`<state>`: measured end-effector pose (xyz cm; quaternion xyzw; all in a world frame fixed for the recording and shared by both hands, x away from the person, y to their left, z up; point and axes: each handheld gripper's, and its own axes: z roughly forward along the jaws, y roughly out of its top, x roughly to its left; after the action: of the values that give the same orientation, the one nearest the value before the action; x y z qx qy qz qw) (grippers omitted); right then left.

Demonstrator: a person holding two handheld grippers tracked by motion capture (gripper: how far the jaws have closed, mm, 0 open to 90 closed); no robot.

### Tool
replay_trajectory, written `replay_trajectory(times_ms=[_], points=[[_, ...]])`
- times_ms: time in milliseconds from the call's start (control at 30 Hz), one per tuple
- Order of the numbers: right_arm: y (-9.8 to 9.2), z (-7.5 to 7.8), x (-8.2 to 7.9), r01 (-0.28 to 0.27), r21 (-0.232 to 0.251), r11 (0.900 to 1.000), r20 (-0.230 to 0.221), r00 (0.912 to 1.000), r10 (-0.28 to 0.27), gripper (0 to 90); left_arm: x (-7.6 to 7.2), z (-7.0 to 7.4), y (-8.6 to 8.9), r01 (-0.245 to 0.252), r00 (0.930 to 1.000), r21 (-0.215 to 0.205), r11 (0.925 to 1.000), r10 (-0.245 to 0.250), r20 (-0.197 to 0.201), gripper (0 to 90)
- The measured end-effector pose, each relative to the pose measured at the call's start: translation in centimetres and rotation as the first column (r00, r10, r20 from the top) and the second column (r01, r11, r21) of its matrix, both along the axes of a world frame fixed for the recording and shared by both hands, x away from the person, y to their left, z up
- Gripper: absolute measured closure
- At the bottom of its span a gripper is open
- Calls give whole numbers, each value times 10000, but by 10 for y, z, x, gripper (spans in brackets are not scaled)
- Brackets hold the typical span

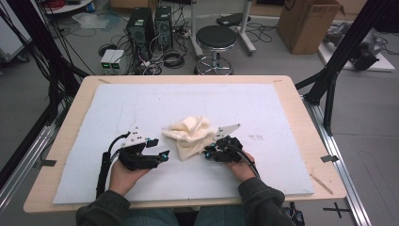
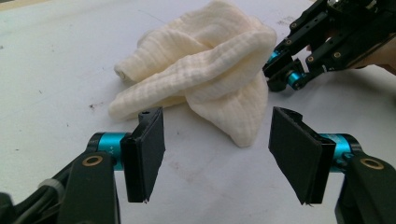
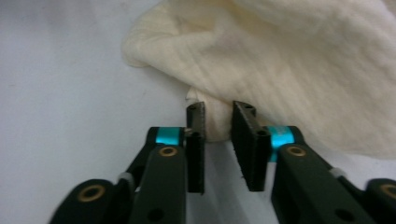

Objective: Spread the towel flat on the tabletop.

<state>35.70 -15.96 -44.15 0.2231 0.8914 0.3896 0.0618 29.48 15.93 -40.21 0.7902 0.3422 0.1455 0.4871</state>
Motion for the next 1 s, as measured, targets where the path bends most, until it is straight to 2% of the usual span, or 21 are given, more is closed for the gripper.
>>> replay_trajectory(times_ms=[167,300,400,667,800,1000], points=[[-5,5,-4,-187,76,9998,-64,9998,187,847,-1,-2,-1,21,10000,-117,9999,-21,15,363],[-13,15,-13,-334,96,9994,90,9994,333,848,0,-5,-1,26,10000,-108,9999,-27,-79,364],[-22,25,-21,-443,171,9989,232,9988,438,847,0,-5,-2,54,10000,-307,9995,-56,-64,368],[-52,42,-42,-414,192,9990,606,9974,402,847,-2,-8,-11,305,9995,-129,9995,-305,-37,372],[-68,46,-55,-414,194,9990,667,9970,400,847,-2,-8,-14,426,9991,-45,9991,-426,-9,373],[-90,39,-69,-218,-233,9995,528,9983,230,846,-3,-9,-16,464,9989,-30,9989,-464,-7,373]])
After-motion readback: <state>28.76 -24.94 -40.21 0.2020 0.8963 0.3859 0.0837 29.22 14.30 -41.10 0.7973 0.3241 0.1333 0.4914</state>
